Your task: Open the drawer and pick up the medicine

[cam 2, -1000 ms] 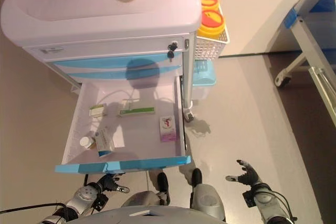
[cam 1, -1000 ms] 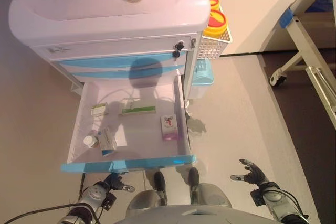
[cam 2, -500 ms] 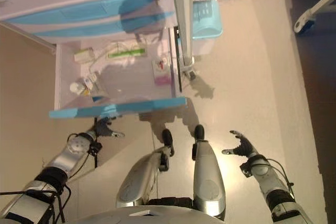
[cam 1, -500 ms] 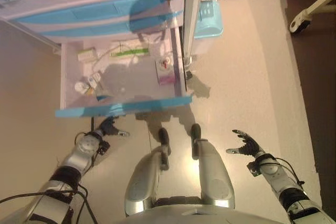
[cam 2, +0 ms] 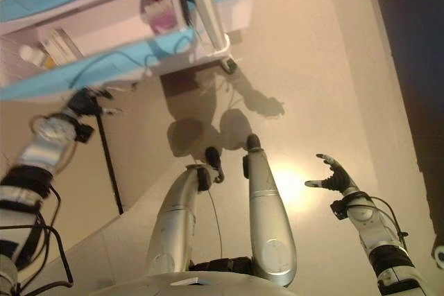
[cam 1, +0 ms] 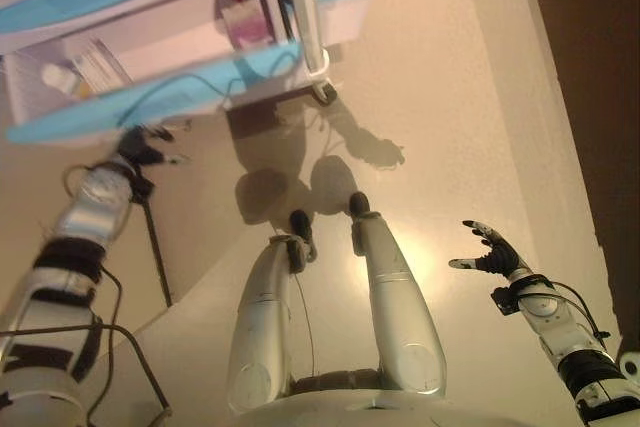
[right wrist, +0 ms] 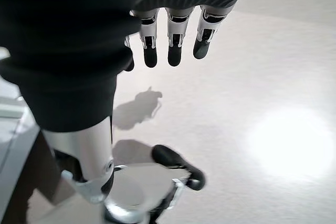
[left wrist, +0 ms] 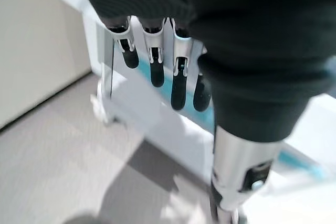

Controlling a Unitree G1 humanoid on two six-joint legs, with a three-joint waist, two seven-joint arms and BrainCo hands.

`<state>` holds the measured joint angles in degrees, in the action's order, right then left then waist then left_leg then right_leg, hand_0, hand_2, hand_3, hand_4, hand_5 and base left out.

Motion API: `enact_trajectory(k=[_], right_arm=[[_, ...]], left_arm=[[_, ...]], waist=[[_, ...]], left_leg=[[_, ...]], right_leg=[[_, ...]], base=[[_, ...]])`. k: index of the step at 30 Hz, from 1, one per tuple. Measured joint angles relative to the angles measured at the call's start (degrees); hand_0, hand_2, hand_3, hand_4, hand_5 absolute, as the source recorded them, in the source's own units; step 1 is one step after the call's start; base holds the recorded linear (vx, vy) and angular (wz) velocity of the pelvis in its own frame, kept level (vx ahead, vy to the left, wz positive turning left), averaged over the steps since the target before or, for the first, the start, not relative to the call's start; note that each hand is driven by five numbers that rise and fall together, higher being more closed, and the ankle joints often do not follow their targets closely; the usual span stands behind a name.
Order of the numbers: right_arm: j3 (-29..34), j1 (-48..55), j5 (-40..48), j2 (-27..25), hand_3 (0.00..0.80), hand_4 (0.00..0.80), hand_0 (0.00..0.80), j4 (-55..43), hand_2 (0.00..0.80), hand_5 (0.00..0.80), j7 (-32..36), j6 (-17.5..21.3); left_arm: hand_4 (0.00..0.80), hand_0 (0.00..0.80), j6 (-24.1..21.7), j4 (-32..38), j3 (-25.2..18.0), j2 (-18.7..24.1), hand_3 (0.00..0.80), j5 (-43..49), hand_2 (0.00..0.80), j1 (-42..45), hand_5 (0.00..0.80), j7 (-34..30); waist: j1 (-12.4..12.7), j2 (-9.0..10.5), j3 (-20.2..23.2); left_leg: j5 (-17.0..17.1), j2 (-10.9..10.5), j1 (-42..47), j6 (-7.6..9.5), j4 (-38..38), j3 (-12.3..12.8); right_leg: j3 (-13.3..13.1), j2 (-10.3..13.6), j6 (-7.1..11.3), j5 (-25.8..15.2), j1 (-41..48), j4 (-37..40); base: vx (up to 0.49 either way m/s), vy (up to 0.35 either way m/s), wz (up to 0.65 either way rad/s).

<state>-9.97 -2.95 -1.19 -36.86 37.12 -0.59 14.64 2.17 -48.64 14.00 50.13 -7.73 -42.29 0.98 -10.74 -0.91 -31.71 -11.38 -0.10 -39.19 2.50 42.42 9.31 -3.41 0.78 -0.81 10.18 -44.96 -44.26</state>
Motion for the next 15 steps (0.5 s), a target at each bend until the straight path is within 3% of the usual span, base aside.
enact_trajectory(k=[7, 15], right_arm=[[-1.9, 1.2, 0.0, -0.1, 0.000, 0.000, 0.000, 0.6, 0.000, 0.000, -3.3, 1.5], [-4.4, 1.0, -0.8, 0.5, 0.000, 0.000, 0.000, 0.9, 0.000, 0.000, -5.4, 2.6]], left_arm=[[0.000, 0.000, 0.5, -10.9, -0.2, 1.8, 0.000, -12.9, 0.000, -14.1, 0.000, 10.5], [0.000, 0.000, -4.1, -10.5, -1.3, 0.4, 0.000, -17.0, 0.000, -13.9, 0.000, 14.9]], waist=[[-2.0, 0.50, -0.3], [-1.9, 0.54, -0.3]], left_leg=[[-0.9, 1.0, -4.1, -0.31, 3.5, -0.2], [-2.2, 0.9, -5.1, -1.17, 6.4, -2.3]], right_leg=[[-0.6, -1.6, -0.10, -1.0, -3.6, -1.5], [0.6, -1.7, -1.08, 0.1, -3.9, -3.8]], base=[[0.004, 0.048, -0.15], [0.012, 0.002, 0.04]])
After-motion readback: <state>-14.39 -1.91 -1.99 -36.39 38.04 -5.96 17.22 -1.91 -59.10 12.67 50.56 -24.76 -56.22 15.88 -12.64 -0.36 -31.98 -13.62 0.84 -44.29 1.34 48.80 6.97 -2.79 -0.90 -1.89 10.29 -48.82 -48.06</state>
